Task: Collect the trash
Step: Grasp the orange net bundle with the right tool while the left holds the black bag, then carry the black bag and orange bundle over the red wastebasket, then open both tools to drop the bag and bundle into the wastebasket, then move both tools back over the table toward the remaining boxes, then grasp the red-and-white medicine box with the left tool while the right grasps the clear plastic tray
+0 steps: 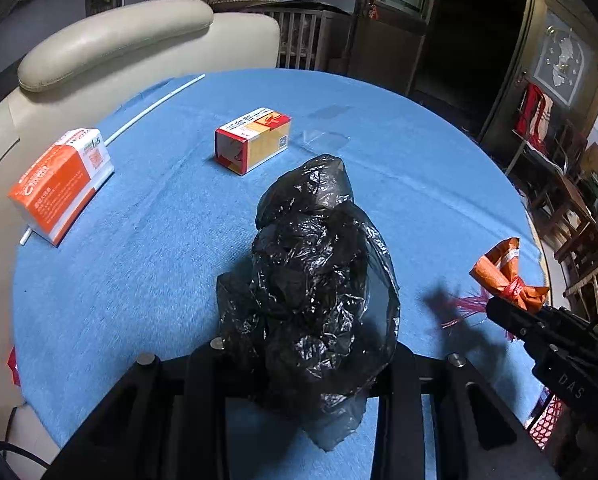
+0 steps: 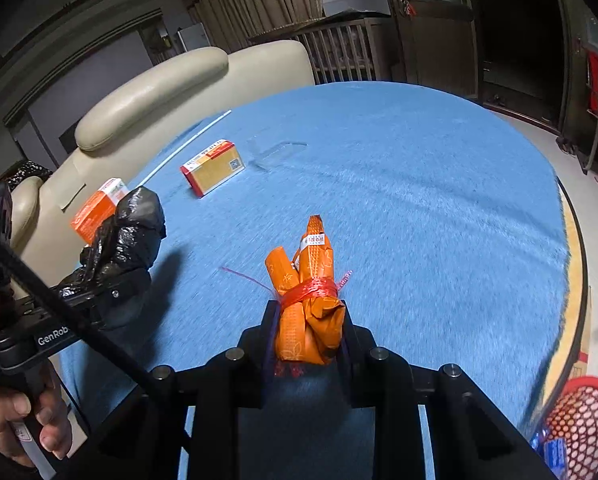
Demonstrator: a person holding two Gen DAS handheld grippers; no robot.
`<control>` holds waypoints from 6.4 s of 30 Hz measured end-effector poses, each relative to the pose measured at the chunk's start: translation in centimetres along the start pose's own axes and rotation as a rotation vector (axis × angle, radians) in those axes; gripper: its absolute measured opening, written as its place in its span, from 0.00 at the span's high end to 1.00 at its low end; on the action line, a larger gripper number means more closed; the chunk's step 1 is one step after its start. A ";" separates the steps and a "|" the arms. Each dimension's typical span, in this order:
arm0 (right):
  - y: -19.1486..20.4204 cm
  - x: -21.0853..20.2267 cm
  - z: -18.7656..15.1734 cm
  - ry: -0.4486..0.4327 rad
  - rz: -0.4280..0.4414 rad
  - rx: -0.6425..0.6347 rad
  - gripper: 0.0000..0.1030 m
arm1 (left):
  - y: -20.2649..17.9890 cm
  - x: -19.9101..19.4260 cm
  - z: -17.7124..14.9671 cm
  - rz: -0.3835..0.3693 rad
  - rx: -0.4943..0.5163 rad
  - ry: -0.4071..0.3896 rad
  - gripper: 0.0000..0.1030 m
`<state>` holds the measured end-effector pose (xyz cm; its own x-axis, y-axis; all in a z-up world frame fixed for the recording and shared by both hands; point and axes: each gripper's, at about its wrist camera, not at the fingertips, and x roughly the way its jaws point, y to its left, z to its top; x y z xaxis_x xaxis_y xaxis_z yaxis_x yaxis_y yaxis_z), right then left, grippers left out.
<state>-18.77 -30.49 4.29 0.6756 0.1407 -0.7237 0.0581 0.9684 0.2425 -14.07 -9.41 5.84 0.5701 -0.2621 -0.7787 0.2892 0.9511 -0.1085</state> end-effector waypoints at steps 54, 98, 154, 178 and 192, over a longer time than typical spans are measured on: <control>-16.6 -16.3 -13.0 -0.192 -0.219 0.413 0.73 | -19.4 -3.9 -4.9 -0.423 0.441 0.021 0.66; -20.5 -20.1 -14.6 -0.162 -0.395 0.550 0.23 | -24.8 -1.2 -6.3 -0.535 0.470 0.132 0.22; 3.8 2.4 5.9 0.023 -0.081 0.149 0.23 | 11.9 -0.4 3.8 0.018 -0.016 -0.083 0.22; 8.7 14.7 16.0 0.051 0.035 0.210 0.23 | 15.9 4.9 7.1 0.155 -0.065 -0.056 0.22; 3.3 13.8 16.3 -0.048 -0.058 0.369 0.23 | 12.7 7.4 12.6 -0.005 0.114 -0.068 0.18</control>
<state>2.69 -28.72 5.66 0.6965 0.0697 -0.7141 0.3523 0.8338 0.4250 3.52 -1.33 6.50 0.6179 -0.2811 -0.7343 0.3752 0.9261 -0.0388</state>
